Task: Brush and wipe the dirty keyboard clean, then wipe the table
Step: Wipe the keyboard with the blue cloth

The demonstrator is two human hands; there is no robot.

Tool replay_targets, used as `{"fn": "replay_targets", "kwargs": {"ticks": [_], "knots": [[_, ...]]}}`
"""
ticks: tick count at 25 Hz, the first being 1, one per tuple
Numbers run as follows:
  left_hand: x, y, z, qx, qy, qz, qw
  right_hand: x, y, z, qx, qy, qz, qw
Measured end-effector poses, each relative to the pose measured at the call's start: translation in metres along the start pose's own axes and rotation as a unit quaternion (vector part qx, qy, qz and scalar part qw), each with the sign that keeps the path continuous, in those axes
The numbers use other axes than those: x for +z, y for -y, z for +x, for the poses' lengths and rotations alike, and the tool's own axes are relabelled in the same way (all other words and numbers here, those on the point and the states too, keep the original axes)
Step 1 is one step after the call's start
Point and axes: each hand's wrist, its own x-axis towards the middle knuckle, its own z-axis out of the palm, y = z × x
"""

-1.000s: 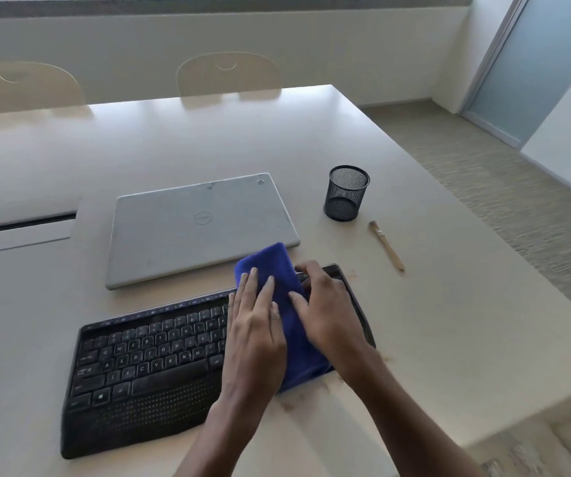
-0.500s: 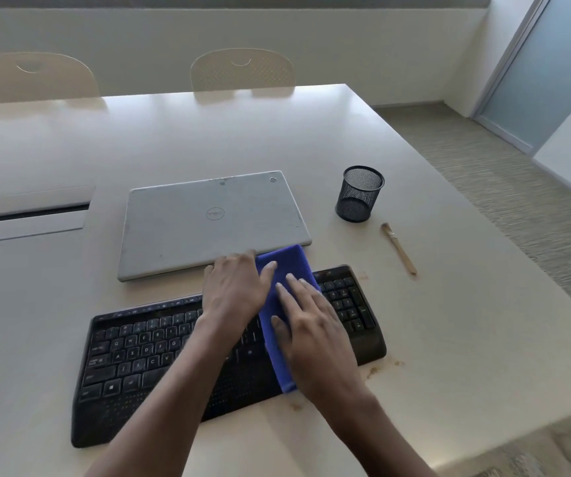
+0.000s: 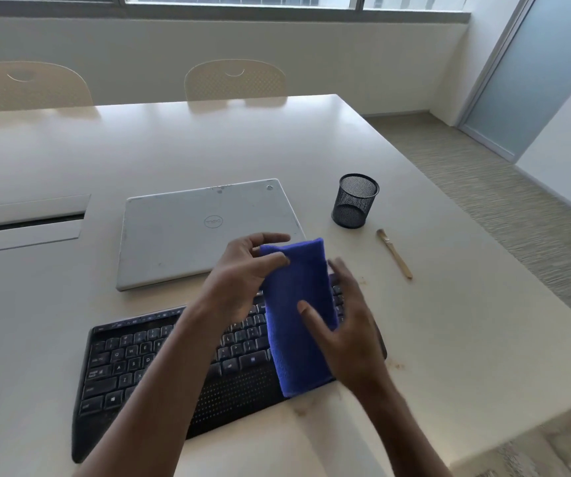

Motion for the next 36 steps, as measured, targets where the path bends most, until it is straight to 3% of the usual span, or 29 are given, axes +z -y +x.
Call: {"fn": "replay_targets", "kwargs": {"ticks": [3, 5, 11, 15, 17, 20, 22, 24, 27, 29, 32, 36], "knots": [[-0.001, -0.017, -0.007, 0.018, 0.100, -0.123, 0.987, -0.031, 0.019, 0.024, 0.064, 0.090, 0.134, 0.985], [0.000, -0.020, -0.009, 0.027, 0.121, -0.163, 0.979, -0.046, 0.032, 0.032, 0.087, 0.160, 0.167, 0.969], [-0.002, -0.012, -0.017, 0.013, 0.117, -0.233, 0.965, -0.055, 0.039, 0.017, 0.153, 0.168, 0.232, 0.946], [0.006, 0.003, -0.023, -0.016, 0.032, -0.233, 0.972, -0.045, 0.041, 0.006, 0.162, 0.186, 0.222, 0.943], [-0.005, 0.014, -0.024, 0.022, -0.019, -0.147, 0.989, -0.050, 0.044, 0.006, 0.183, 0.151, 0.188, 0.953], [-0.041, 0.032, -0.044, 0.084, -0.090, 0.097, 0.988, -0.067, 0.046, 0.011, 0.189, 0.035, 0.083, 0.978], [-0.069, 0.045, -0.065, 0.119, -0.135, 0.249, 0.952, -0.073, 0.046, 0.019, 0.147, -0.048, -0.144, 0.977], [-0.094, 0.061, -0.083, 0.136, -0.175, 0.379, 0.898, -0.058, 0.042, 0.026, 0.120, -0.091, -0.332, 0.931], [-0.121, 0.085, -0.094, 0.124, -0.173, 0.527, 0.823, -0.014, 0.023, 0.031, 0.131, -0.043, -0.424, 0.895], [-0.128, 0.099, -0.094, 0.114, -0.160, 0.559, 0.805, 0.016, 0.000, 0.027, 0.135, 0.020, -0.474, 0.870], [-0.129, 0.111, -0.093, 0.123, -0.168, 0.592, 0.779, 0.036, -0.003, 0.032, 0.165, 0.037, -0.520, 0.837], [-0.128, 0.116, -0.093, 0.138, -0.181, 0.622, 0.749, 0.069, 0.015, 0.041, 0.192, 0.056, -0.505, 0.840]]}}
